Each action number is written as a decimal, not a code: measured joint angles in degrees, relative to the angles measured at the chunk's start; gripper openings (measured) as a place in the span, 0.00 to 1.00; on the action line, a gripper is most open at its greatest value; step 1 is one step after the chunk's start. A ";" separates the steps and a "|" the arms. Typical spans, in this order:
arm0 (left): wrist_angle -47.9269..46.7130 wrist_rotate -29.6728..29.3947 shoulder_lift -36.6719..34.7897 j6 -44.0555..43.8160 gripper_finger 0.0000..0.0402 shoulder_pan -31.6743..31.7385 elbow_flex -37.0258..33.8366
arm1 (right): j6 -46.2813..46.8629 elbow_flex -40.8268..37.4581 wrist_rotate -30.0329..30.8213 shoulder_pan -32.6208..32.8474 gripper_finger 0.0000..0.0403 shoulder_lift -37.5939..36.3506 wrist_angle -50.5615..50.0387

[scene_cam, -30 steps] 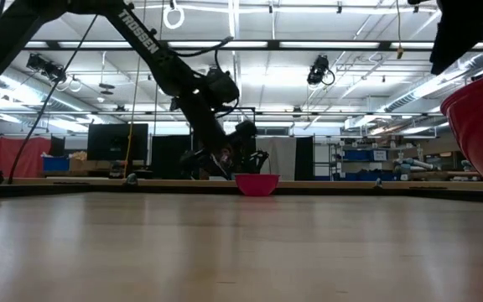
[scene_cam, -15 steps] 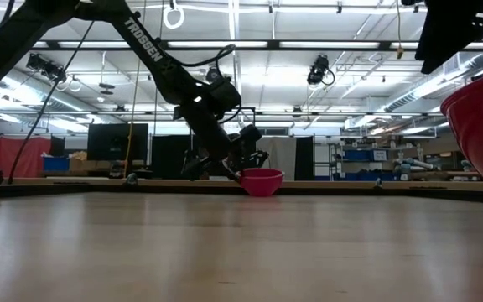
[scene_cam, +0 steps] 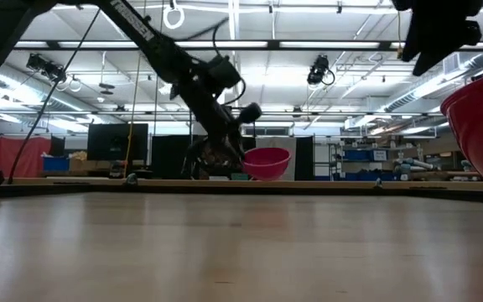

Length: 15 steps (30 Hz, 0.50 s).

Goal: Nest bowls inside each other
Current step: Stack the pink bowl into the blue bowl

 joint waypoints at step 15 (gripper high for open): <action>-0.65 -3.80 -6.22 2.25 0.02 -13.50 -0.02 | -20.49 -4.68 -3.11 -27.50 0.61 0.27 25.78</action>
